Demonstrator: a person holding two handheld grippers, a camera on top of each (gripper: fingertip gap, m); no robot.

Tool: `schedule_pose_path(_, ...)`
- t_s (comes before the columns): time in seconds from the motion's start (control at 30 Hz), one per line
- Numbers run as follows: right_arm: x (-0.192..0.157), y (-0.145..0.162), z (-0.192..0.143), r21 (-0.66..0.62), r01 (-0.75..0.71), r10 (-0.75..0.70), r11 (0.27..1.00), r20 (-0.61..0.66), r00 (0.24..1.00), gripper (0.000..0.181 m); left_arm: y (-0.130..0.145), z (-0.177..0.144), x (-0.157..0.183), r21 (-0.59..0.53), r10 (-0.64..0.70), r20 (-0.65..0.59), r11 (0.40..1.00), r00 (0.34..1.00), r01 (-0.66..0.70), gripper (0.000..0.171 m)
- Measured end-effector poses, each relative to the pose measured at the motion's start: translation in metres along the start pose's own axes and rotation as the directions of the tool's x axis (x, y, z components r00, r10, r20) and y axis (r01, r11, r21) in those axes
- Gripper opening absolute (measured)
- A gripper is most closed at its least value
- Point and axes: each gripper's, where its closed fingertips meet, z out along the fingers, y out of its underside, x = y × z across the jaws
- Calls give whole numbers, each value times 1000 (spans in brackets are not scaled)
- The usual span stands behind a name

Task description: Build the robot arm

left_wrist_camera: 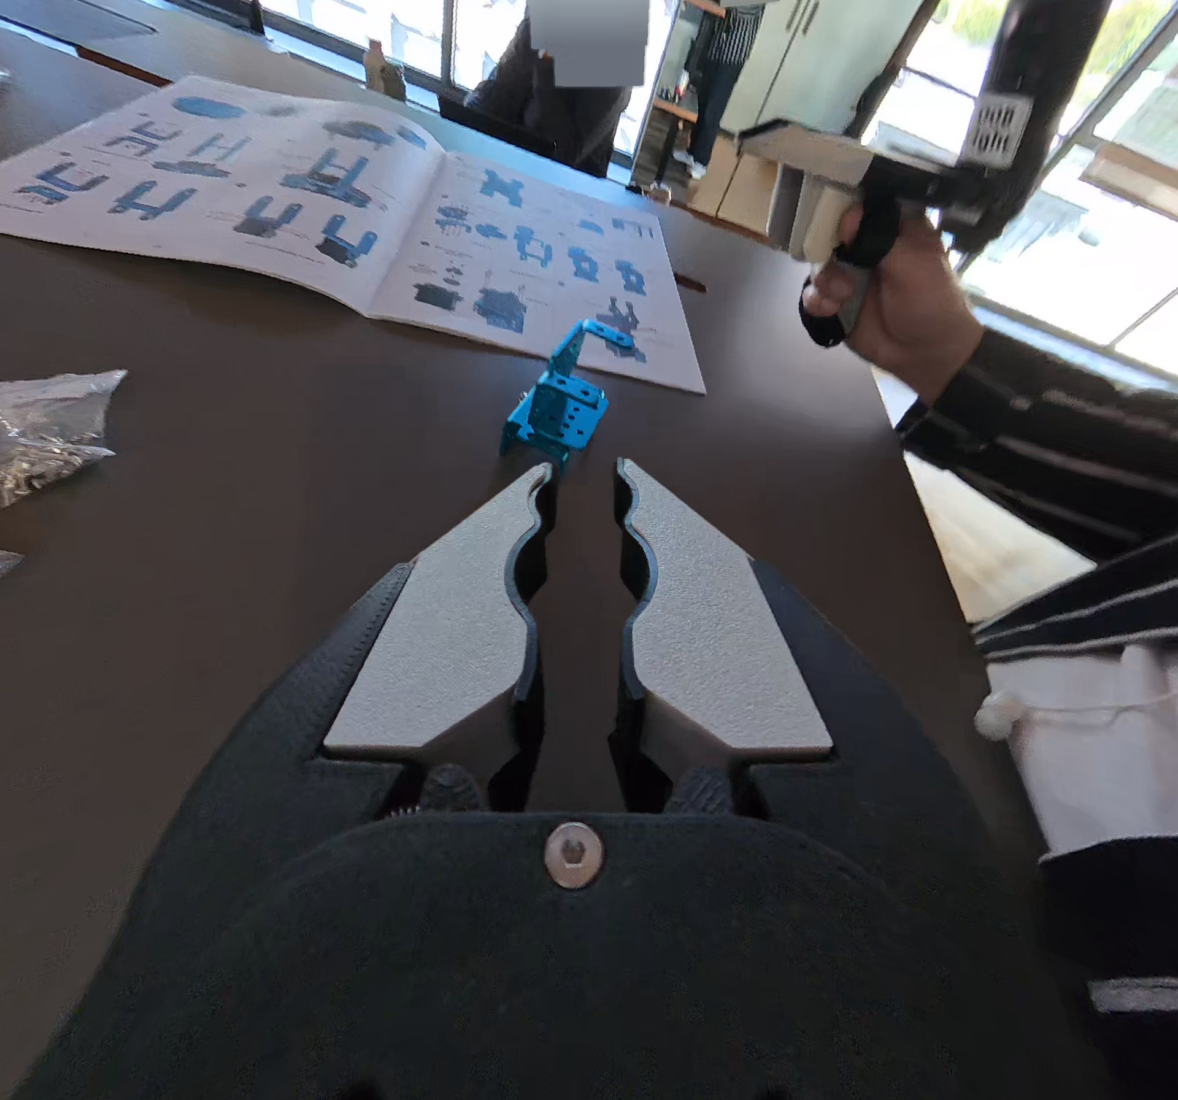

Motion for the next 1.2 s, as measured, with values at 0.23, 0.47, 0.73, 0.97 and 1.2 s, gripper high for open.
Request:
schedule_pose_path(0.23, 46, -20, -20, 191, 48, -12, 980, -183, 983, 3, -47, 5, -22, 141, -14, 92, 990, 996, 1, 28)
schedule_pose_path(0.47, 56, -24, -27, 256, 93, -37, 962, -216, 976, 3, -58, 29, -57, 200, 66, 227, 973, 972, -113, 26)
schedule_pose_path(0.73, 61, -3, -8, 145, 38, -10, 989, -192, 981, 3, -56, 26, -64, 259, 42, 239, 960, 970, -106, 22)
schedule_pose_path(0.97, 64, 7, -2, 98, 8, 11, 995, -196, 981, 3, -56, 22, -63, 271, 48, 249, 955, 967, -117, 22)
schedule_pose_path(1.2, 67, 8, -2, 110, -43, 63, 993, -184, 981, 3, -59, 20, -58, 295, 74, 250, 944, 965, -148, 22)
